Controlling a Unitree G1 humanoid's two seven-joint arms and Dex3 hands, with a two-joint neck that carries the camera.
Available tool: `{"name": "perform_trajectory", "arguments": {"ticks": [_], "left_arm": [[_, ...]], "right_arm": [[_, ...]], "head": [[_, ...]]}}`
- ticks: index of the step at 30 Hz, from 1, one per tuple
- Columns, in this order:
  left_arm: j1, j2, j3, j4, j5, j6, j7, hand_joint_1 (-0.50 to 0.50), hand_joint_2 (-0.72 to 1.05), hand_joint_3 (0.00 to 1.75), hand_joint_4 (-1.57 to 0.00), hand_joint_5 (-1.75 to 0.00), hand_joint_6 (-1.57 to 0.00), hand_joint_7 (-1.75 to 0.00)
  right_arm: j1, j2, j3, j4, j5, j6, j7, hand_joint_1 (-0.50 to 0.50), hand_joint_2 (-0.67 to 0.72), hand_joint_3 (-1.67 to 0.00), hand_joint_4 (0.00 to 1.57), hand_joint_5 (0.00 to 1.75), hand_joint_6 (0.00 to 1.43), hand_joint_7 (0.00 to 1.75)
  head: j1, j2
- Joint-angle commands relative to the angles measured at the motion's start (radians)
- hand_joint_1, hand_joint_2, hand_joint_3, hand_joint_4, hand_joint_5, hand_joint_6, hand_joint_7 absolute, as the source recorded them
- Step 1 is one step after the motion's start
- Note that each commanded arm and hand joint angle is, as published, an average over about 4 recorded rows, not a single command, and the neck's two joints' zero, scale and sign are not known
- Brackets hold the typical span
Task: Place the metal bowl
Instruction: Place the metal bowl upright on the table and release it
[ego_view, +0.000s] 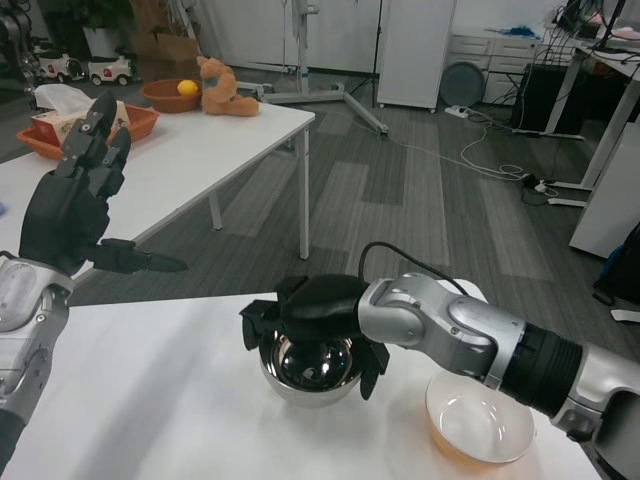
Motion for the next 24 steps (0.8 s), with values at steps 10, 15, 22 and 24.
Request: {"name": "perform_trajectory", "arguments": {"ticks": [10, 15, 22, 24], "left_arm": [[0.019, 0.003, -0.002, -0.007, -0.024, -0.013, 0.0, -0.5, 0.16, 0.0, 0.0, 0.0, 0.0, 0.0], [0.023, 0.003, -0.001, -0.007, -0.026, -0.014, 0.001, -0.5, 0.16, 0.0, 0.0, 0.0, 0.0, 0.0], [0.019, 0.004, -0.001, -0.002, -0.026, -0.014, 0.001, -0.5, 0.16, 0.0, 0.0, 0.0, 0.0, 0.0], [0.017, 0.004, -0.001, 0.0, -0.026, -0.014, 0.001, -0.5, 0.16, 0.0, 0.0, 0.0, 0.0, 0.0]], "right_arm": [[-0.015, 0.054, 0.084, 0.126, -0.134, -0.103, -0.068, -0.33, -0.6, -1.59, 1.13, 1.65, 1.31, 1.4], [-0.014, 0.061, 0.1, 0.155, -0.134, -0.108, -0.082, -0.35, -0.6, -1.59, 0.84, 1.58, 1.03, 1.52], [-0.004, 0.057, 0.073, 0.146, -0.132, -0.123, -0.092, -0.42, -0.46, -1.59, 0.15, 0.8, 0.14, 1.12], [0.004, 0.055, 0.068, 0.147, -0.121, -0.12, -0.092, -0.42, -0.38, -1.59, 0.12, 0.51, 0.04, 0.86]], "head": [[0.022, -0.03], [0.029, -0.046], [0.032, -0.058], [0.034, -0.061]]}}
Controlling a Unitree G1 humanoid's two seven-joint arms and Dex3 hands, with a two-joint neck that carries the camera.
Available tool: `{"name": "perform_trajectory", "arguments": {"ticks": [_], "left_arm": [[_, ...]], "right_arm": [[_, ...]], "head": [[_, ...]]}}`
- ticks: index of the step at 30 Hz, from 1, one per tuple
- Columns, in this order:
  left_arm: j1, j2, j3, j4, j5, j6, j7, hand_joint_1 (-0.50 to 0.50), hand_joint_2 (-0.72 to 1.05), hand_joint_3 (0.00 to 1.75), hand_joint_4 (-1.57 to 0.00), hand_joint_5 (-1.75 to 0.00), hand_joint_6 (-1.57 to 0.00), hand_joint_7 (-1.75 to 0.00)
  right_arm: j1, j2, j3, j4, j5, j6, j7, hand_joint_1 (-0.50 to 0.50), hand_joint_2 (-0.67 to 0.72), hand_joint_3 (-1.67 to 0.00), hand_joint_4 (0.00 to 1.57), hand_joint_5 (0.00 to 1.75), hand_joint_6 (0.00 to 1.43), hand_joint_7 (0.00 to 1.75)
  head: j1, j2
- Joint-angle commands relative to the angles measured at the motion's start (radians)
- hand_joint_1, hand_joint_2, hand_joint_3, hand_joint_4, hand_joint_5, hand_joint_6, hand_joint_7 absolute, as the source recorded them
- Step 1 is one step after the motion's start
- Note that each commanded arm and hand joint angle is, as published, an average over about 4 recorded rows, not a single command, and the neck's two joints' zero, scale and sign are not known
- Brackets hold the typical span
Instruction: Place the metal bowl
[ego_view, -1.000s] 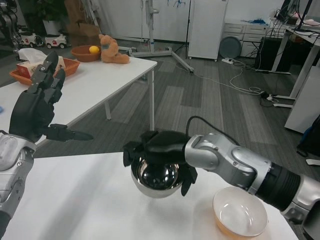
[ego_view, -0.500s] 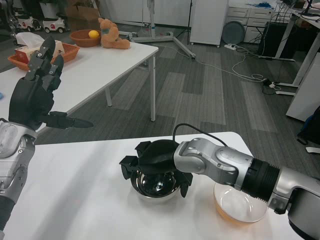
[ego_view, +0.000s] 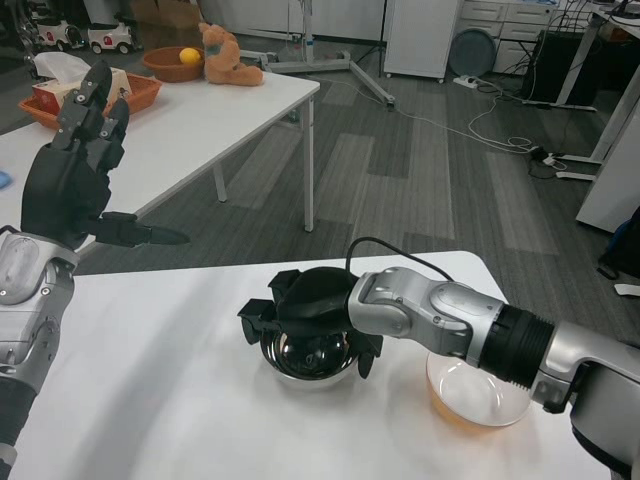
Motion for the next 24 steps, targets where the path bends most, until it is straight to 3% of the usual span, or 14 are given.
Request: {"name": "perform_trajectory", "arguments": {"ticks": [1, 4, 8, 12, 20, 24], "left_arm": [[0.005, 0.004, 0.001, 0.0, -0.003, -0.01, 0.001, -0.5, 0.16, 0.0, 0.0, 0.0, 0.0, 0.0], [0.005, 0.004, 0.001, 0.0, -0.003, -0.01, 0.0, -0.5, 0.16, 0.0, 0.0, 0.0, 0.0, 0.0], [0.004, 0.004, 0.001, 0.002, -0.003, -0.01, 0.0, -0.5, 0.16, 0.0, 0.0, 0.0, 0.0, 0.0], [0.003, 0.004, 0.0, 0.001, -0.003, -0.01, 0.001, -0.5, 0.16, 0.0, 0.0, 0.0, 0.0, 0.0], [0.008, 0.004, -0.001, -0.003, -0.004, -0.01, 0.0, -0.5, 0.16, 0.0, 0.0, 0.0, 0.0, 0.0], [0.01, 0.005, -0.001, -0.004, -0.005, -0.01, 0.0, -0.5, 0.16, 0.0, 0.0, 0.0, 0.0, 0.0]], "right_arm": [[0.026, -0.01, -0.012, 0.002, 0.012, -0.002, 0.002, -0.42, -0.34, -1.59, 0.11, 0.39, 0.01, 0.75], [0.037, -0.015, -0.021, -0.003, 0.018, 0.002, 0.004, -0.42, -0.18, -1.55, 0.09, 0.17, 0.0, 0.63], [0.061, -0.019, -0.049, -0.018, 0.012, 0.006, 0.004, -0.46, 0.38, -0.83, 0.0, 0.0, 0.0, 0.17], [0.07, -0.022, -0.056, -0.031, 0.009, 0.027, 0.008, -0.45, 0.57, -0.26, 0.0, 0.0, 0.0, 0.0], [0.089, -0.034, -0.091, -0.048, 0.059, 0.023, -0.002, -0.35, 0.66, -0.04, 0.0, 0.0, 0.0, 0.0], [0.115, -0.043, -0.144, -0.069, 0.112, 0.013, -0.013, -0.33, 0.66, -0.04, 0.0, 0.0, 0.0, 0.0]], "head": [[0.003, -0.004], [0.005, -0.008], [0.006, -0.011], [0.007, -0.012], [0.012, -0.013], [0.012, -0.015]]}}
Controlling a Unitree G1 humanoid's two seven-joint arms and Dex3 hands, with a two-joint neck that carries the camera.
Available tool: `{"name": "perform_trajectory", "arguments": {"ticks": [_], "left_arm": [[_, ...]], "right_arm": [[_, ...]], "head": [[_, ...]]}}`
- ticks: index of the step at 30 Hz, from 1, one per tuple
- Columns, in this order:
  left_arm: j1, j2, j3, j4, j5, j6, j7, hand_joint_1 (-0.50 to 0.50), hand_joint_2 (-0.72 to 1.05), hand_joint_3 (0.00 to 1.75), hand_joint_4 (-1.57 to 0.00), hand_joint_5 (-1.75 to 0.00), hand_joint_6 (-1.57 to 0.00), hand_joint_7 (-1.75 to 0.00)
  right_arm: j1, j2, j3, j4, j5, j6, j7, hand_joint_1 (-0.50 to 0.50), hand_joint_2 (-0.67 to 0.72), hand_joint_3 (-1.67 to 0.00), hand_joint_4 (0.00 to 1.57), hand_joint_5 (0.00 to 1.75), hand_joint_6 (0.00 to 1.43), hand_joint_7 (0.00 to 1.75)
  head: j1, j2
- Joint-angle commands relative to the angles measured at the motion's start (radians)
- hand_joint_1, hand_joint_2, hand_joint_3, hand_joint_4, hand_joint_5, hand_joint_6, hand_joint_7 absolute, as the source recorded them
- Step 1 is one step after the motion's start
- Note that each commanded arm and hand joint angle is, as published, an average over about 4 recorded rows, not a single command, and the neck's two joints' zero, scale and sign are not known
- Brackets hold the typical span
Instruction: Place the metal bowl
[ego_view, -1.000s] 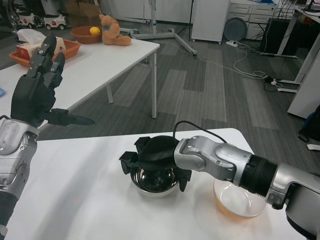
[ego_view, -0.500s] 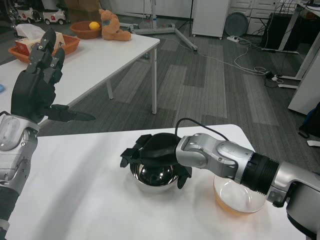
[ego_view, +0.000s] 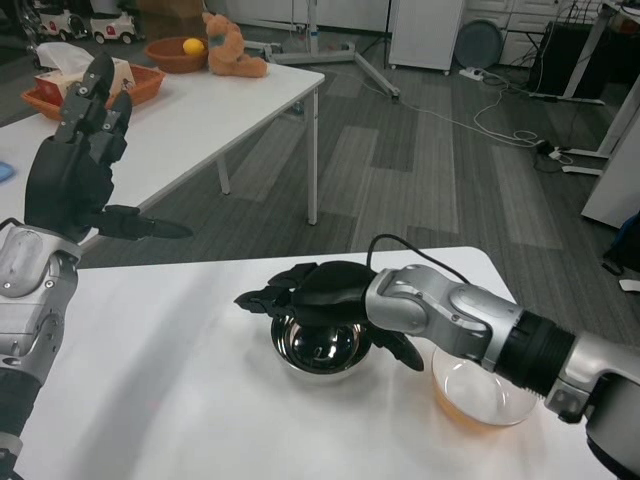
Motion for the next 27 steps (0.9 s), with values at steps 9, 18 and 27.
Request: {"name": "perform_trajectory", "arguments": {"ticks": [9, 18, 27], "left_arm": [[0.011, 0.006, 0.001, -0.005, -0.005, -0.007, 0.0, -0.5, 0.16, 0.0, 0.0, 0.0, 0.0, 0.0], [0.022, 0.003, 0.008, -0.002, -0.008, -0.016, 0.0, -0.5, 0.16, 0.0, 0.0, 0.0, 0.0, 0.0], [0.022, 0.004, 0.014, 0.011, -0.013, -0.029, 0.001, -0.5, 0.16, 0.0, 0.0, 0.0, 0.0, 0.0]], "right_arm": [[0.102, -0.011, -0.32, -0.161, 0.108, -0.003, -0.054, -0.33, 0.65, 0.0, 0.0, 0.0, 0.0, 0.0], [0.219, 0.061, -0.741, -0.198, 0.431, -0.161, -0.353, -0.33, 0.6, 0.0, 0.0, 0.0, 0.0, 0.0], [0.289, 0.113, -0.921, -0.096, 0.635, -0.225, -0.439, -0.33, 0.55, 0.0, 0.0, 0.0, 0.0, 0.0]], "head": [[-0.004, 0.004], [-0.023, 0.07], [-0.019, 0.102]]}}
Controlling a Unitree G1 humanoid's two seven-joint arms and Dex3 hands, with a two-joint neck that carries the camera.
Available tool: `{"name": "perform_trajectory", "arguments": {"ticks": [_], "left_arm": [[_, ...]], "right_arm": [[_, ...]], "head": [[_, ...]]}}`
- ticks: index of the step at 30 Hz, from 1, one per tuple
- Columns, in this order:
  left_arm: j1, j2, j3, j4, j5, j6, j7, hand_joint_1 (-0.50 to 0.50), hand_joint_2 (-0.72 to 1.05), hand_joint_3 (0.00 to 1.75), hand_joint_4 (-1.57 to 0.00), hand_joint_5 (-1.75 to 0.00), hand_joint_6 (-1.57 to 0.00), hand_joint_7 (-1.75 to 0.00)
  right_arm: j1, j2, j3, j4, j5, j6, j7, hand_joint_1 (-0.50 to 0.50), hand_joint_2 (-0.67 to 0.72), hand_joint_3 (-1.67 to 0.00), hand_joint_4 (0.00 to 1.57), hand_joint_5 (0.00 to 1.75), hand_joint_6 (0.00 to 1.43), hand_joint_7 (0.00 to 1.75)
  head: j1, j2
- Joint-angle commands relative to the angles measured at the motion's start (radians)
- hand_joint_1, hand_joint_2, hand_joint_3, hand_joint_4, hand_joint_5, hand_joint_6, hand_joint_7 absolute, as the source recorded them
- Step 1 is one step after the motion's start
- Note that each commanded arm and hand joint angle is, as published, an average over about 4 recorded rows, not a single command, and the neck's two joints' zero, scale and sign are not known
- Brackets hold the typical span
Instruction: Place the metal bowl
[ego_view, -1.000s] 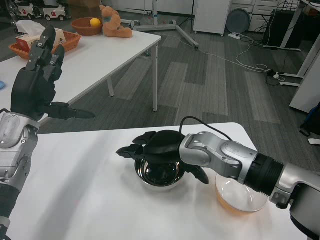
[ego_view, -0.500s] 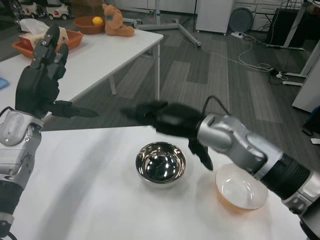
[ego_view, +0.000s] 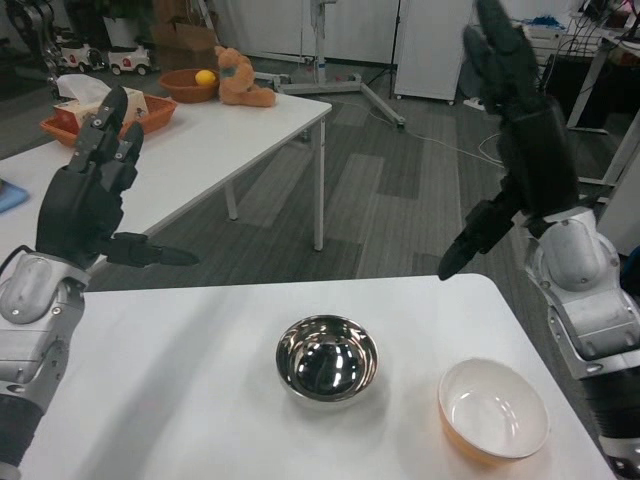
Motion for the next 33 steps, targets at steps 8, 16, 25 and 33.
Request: {"name": "perform_trajectory", "arguments": {"ticks": [8, 16, 25, 33], "left_arm": [[0.009, 0.005, 0.007, 0.013, -0.015, -0.018, 0.002, -0.5, 0.16, 0.0, 0.0, 0.0, 0.0, 0.0], [0.016, 0.005, 0.009, 0.002, -0.015, -0.018, 0.002, -0.5, 0.16, 0.0, 0.0, 0.0, 0.0, 0.0], [0.028, 0.005, 0.009, -0.014, -0.016, -0.018, 0.002, -0.5, 0.16, 0.0, 0.0, 0.0, 0.0, 0.0], [0.035, 0.005, 0.009, -0.029, -0.016, -0.018, 0.002, -0.5, 0.16, 0.0, 0.0, 0.0, 0.0, 0.0]], "right_arm": [[0.067, 0.071, -0.039, 0.103, 0.039, -0.073, -0.017, -0.33, 0.53, 0.0, 0.0, 0.0, 0.0, 0.0], [0.078, 0.076, -0.036, 0.12, 0.06, -0.091, -0.017, -0.33, 0.53, 0.0, 0.0, 0.0, 0.0, 0.0], [0.103, 0.079, -0.03, 0.123, 0.081, -0.096, -0.015, -0.35, 0.53, 0.0, 0.0, 0.0, 0.0, 0.0], [0.114, 0.08, -0.028, 0.121, 0.087, -0.093, -0.015, -0.36, 0.53, 0.0, 0.0, 0.0, 0.0, 0.0]], "head": [[0.004, 0.005], [-0.002, 0.008], [0.0, 0.01], [-0.004, 0.009]]}}
